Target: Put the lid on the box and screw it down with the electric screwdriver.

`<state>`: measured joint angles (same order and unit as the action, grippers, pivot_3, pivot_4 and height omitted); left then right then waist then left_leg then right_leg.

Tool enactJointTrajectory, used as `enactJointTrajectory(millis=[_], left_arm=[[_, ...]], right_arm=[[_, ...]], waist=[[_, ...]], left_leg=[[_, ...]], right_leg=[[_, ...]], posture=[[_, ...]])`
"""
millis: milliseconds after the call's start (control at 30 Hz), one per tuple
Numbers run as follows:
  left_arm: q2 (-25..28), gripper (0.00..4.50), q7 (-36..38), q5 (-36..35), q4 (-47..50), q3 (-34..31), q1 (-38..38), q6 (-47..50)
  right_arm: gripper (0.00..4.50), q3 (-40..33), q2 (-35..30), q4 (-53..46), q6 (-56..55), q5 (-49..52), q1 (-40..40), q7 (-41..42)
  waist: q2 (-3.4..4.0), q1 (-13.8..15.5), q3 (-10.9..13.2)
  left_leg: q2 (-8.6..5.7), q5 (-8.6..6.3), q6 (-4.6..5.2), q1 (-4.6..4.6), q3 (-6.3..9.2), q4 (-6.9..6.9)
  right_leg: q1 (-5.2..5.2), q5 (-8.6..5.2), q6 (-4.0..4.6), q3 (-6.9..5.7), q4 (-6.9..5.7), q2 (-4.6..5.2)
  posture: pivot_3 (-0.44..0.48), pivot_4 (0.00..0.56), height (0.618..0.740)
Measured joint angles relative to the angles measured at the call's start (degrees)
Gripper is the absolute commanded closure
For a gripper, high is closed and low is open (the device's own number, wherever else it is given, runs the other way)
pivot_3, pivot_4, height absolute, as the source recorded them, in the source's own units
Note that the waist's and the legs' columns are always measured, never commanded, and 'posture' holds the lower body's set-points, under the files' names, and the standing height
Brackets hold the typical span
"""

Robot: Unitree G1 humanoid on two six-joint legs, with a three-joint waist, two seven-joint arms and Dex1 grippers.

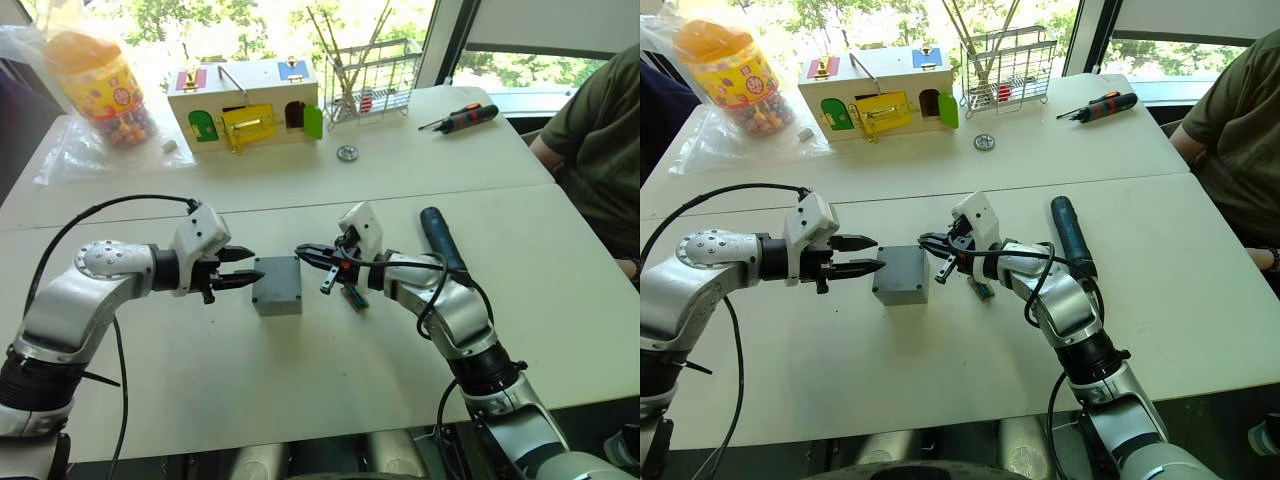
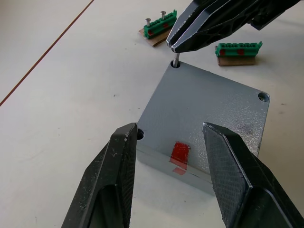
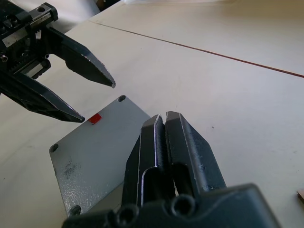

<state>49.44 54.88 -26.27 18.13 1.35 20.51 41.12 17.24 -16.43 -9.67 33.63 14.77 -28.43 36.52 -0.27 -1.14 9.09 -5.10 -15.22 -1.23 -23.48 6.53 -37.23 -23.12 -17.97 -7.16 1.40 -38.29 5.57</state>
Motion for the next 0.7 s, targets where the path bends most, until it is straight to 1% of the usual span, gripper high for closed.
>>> enactJointTrajectory(millis=[333,500,600,667,700], left_arm=[[-0.09,2.29,-0.04,0.18,-0.01,0.01,0.01,-0.01],[-0.27,2.29,-0.07,0.59,-0.10,0.10,0.17,-0.05],[-0.68,2.29,-0.11,0.74,-0.31,0.12,0.43,-0.11],[-1.06,2.29,-0.13,0.77,-0.35,0.15,0.53,-0.14],[-1.12,2.29,-0.13,0.77,-0.35,0.15,0.53,-0.14]], right_arm=[[4.41,0.05,-0.31,0.34,0.12,-0.20,-0.02,1.60],[4.41,0.61,0.94,1.69,-0.27,-1.05,-0.17,1.63],[3.64,0.89,1.75,3.23,-0.43,-1.46,-0.70,1.70],[2.61,1.08,1.88,3.79,-0.46,-1.81,-1.35,1.97],[2.17,1.10,1.86,3.82,-0.46,-2.04,-1.36,2.11]], waist=[[0.00,0.01,0.00],[0.00,-0.02,0.00],[0.00,-0.02,0.00],[0.00,-0.04,0.00],[0.00,-0.04,0.00]], left_leg=[[0.00,0.00,0.00,0.00,0.00,0.00],[0.00,0.00,0.00,0.00,0.00,0.00],[0.00,0.00,0.00,0.00,0.00,0.00],[0.00,0.00,0.00,0.00,0.00,0.00],[0.00,0.00,0.00,0.00,0.00,0.00]], right_leg=[[0.00,0.00,0.00,0.00,0.00,0.00],[0.00,0.00,0.00,0.00,0.00,0.00],[0.00,0.00,0.00,0.00,0.00,0.00],[0.00,0.00,0.00,0.00,-0.01,0.00],[-0.01,0.00,0.00,0.00,-0.01,0.00]], posture=[[0.000,0.150,0.740],[0.000,0.150,0.740],[0.000,0.150,0.740],[0.000,0.150,0.740],[0.000,0.150,0.740]])
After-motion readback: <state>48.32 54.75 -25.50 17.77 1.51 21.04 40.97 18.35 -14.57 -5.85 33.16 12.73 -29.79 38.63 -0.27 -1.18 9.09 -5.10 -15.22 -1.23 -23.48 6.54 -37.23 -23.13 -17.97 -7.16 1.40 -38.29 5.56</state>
